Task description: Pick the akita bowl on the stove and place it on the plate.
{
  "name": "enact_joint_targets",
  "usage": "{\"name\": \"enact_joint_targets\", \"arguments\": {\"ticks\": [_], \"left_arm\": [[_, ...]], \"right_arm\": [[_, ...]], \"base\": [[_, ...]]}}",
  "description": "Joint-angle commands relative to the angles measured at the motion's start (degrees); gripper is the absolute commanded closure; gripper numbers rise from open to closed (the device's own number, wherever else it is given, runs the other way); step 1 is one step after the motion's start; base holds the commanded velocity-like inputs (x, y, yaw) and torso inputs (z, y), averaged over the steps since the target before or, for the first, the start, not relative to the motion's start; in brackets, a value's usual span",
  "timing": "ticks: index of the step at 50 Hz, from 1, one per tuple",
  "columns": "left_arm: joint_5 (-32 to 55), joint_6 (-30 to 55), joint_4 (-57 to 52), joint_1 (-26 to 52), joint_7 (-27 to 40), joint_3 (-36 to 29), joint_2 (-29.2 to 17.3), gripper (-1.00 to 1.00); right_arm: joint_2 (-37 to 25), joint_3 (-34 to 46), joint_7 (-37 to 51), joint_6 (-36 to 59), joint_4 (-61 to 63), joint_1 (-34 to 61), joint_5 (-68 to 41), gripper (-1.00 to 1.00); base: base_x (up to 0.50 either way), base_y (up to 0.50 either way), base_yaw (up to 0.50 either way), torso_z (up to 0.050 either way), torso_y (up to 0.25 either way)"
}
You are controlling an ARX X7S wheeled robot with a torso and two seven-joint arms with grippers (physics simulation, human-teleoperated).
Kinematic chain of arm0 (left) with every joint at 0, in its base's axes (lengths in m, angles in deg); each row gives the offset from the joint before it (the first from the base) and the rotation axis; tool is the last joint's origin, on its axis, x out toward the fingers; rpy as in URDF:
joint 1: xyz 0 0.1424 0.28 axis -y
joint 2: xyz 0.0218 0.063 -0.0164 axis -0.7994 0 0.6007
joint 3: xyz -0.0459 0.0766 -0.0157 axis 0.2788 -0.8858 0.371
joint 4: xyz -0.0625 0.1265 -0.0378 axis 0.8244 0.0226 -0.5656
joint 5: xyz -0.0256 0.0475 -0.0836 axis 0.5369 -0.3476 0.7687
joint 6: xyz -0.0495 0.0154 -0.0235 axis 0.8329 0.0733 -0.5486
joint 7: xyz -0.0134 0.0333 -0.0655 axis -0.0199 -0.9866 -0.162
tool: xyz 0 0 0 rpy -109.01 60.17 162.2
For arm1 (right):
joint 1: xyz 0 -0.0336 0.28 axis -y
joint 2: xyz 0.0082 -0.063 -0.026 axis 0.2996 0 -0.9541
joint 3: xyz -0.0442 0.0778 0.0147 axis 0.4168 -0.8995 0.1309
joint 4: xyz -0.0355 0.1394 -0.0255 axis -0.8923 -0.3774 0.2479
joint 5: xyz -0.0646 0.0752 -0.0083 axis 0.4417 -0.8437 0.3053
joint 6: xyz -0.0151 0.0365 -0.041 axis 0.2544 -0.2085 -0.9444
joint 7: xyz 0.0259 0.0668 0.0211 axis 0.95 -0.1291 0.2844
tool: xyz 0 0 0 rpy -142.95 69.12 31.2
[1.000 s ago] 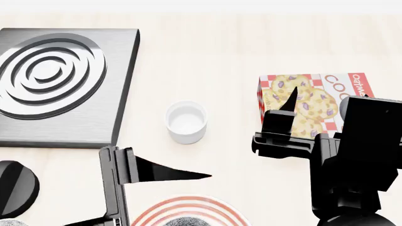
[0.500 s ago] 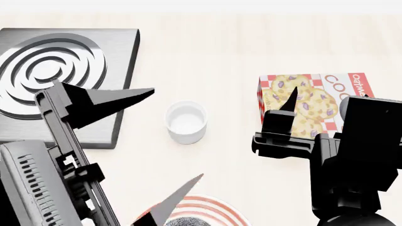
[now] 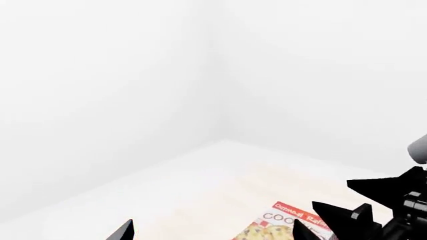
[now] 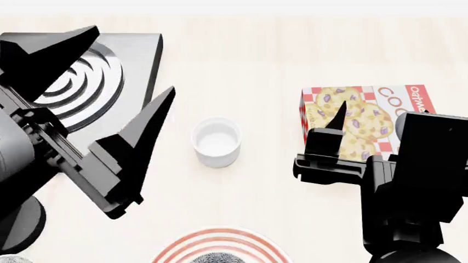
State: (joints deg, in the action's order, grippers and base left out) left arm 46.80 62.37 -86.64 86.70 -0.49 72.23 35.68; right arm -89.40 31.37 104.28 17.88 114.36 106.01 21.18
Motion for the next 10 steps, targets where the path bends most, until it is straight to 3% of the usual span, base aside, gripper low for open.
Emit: {"name": "enact_joint_targets", "arguments": {"ticks": [1,10], "left_arm": [[3.9,2.5,-0.2,0.6,3.2,6.9,1.4,-1.0],[6.8,2.9,-1.0,0.5,6.3,10.9,0.9,-1.0]], "right_arm": [[0.9,-1.2,-1.1,-0.2,0.0,-0.2,0.9,-1.0],[0.8,-0.7,-1.0,-0.2,-0.3,-0.1,1.0,-1.0]], "base": [[0.0,0.0,0.0,0.0,0.0],[0.0,0.0,0.0,0.0,0.0]]}}
